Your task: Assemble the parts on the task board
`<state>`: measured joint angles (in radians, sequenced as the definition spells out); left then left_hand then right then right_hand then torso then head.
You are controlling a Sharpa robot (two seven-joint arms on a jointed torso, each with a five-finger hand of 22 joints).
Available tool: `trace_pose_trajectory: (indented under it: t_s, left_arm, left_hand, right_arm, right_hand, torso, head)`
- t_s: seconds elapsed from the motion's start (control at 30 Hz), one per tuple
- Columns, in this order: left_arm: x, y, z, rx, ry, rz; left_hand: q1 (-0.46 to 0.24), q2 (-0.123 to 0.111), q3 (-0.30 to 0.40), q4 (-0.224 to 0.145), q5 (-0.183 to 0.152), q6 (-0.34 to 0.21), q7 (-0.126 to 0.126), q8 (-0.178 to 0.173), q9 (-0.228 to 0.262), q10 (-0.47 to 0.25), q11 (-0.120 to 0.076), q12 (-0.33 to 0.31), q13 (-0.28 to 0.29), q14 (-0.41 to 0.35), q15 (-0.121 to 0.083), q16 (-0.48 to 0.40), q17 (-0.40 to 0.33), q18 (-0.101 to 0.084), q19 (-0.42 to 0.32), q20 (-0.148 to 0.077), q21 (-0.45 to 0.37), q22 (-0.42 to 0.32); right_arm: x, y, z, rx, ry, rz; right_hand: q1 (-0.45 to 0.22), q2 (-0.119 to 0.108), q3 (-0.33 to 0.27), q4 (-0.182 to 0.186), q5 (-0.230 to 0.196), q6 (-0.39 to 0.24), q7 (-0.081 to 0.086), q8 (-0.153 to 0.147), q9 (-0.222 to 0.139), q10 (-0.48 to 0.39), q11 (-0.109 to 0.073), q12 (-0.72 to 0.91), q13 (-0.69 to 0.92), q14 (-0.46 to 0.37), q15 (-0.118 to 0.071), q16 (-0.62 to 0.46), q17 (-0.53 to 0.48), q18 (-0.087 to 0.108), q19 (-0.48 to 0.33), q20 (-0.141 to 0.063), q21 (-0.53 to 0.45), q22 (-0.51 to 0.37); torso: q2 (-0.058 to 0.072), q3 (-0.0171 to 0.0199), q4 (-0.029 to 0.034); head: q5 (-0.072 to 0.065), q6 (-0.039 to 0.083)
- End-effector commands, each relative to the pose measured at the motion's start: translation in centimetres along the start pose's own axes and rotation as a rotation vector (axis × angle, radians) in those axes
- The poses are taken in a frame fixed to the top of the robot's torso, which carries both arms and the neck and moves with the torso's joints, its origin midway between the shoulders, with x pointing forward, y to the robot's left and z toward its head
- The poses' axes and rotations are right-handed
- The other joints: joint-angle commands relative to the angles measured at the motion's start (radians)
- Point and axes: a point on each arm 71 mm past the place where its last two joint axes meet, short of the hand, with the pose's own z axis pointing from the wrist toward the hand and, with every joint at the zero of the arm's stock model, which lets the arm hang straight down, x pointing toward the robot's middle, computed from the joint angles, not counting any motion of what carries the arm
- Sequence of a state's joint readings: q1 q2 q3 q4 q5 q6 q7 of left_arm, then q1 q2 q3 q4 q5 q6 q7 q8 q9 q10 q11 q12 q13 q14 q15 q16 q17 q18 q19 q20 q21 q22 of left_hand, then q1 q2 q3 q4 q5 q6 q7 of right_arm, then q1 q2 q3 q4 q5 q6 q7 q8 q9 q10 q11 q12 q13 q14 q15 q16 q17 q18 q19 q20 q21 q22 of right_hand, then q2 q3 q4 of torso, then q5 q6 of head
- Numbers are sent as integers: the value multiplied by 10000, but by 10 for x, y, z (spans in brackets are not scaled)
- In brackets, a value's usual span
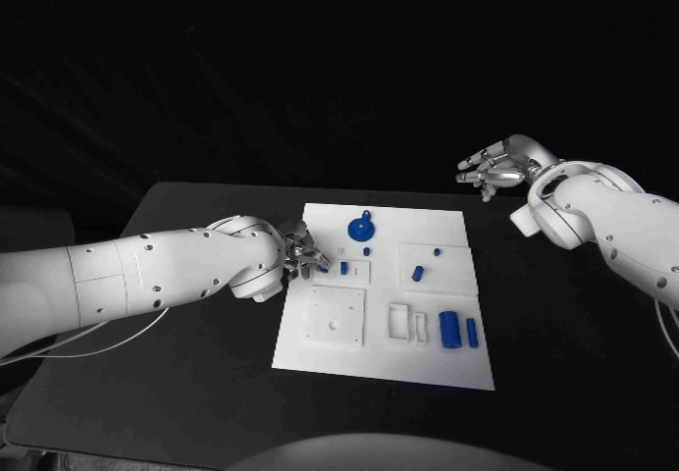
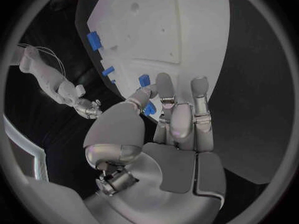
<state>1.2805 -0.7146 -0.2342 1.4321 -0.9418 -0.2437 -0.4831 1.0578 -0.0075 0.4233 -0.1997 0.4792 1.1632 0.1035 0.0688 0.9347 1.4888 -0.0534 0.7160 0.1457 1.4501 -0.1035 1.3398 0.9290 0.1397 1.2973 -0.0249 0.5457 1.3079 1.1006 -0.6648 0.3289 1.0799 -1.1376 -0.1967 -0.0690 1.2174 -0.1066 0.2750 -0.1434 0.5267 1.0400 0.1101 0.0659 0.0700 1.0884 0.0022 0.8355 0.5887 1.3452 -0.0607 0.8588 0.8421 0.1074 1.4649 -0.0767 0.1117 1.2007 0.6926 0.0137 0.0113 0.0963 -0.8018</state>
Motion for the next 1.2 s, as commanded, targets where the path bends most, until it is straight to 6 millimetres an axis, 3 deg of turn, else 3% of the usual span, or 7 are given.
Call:
trace_pose_trajectory:
  t_s: [0.03,0.13,0.23,0.43,0.6,1.07,1.2]
  left_arm:
    - [12,5,1,-316,672,536]
    - [12,3,1,-285,699,575]
    - [13,2,1,-243,721,601]
    - [14,0,2,-159,697,624]
    - [13,-2,4,-112,596,656]
    - [15,-8,6,-4,652,786]
    - [16,-9,6,35,677,835]
  left_hand:
    - [55,32,36,-63,28,1644,-1362,44,13,268,-278,-11,19,2,-34,15,11,149,-18,28,25,163]
    - [56,40,10,-35,25,1670,-1379,59,163,268,-283,-10,23,0,-37,16,6,134,-16,18,24,163]
    - [48,41,-6,17,22,1649,-1400,112,766,268,-276,17,50,1,-16,23,16,99,-25,-9,6,157]
    - [19,34,4,68,29,1703,-1439,77,1266,263,-285,37,66,6,-43,43,41,94,-8,-5,16,164]
    - [50,53,33,29,33,1709,-1437,64,1385,268,-292,61,75,8,-44,64,74,118,-2,13,24,165]
    - [-113,67,109,-13,304,1766,-1484,78,2339,265,-319,124,76,13,-52,133,191,254,-28,146,99,171]
    - [-107,70,118,-19,328,1767,-1491,75,2350,267,-317,125,76,17,-53,137,200,257,-29,148,99,169]
  right_arm:
    - [1,1,0,-91,74,-5]
    - [1,1,0,-93,76,-4]
    - [1,1,0,-94,79,-4]
    - [1,1,0,-100,88,0]
    - [2,1,0,-104,97,4]
    - [2,1,0,-100,94,4]
    - [2,1,0,-105,103,4]
  right_hand:
    - [-87,-28,-2,58,36,-39,34,-33,-9,-7,-4,6,-12,-42,-25,-40,-9,-40,306,-54,-49,-12]
    - [-87,-28,-2,58,36,-39,34,-33,-9,-7,-4,6,-12,-42,-25,-40,-9,-40,306,-54,-49,-12]
    - [-87,-28,-2,58,36,-39,34,-33,-9,-7,-4,6,-12,-42,-25,-40,-9,-40,306,-54,-49,-12]
    - [-87,-28,-2,58,36,-39,34,-33,-9,-7,-4,6,-12,-42,-25,-40,-9,-40,306,-54,-49,-12]
    - [-87,-28,-2,58,36,-39,34,-33,-9,-7,-4,6,-12,-42,-25,-40,-9,-40,306,-54,-49,-12]
    - [-87,-28,-2,58,36,-39,34,-33,-9,-7,-4,6,-12,-42,-25,-40,-9,-40,306,-54,-49,-12]
    - [-87,-28,-2,58,36,-39,34,-33,-9,-7,-4,6,-12,-42,-25,-40,-9,-40,306,-54,-49,-12]
  torso:
    - [-2,4,1]
    - [0,3,1]
    - [-1,5,-1]
    - [1,8,2]
    - [0,10,0]
    - [-2,6,2]
    - [0,6,-1]
  head:
    - [1,-4]
    - [4,-5]
    - [5,-4]
    - [3,-4]
    - [2,6]
    - [-8,-3]
    - [-14,-6]
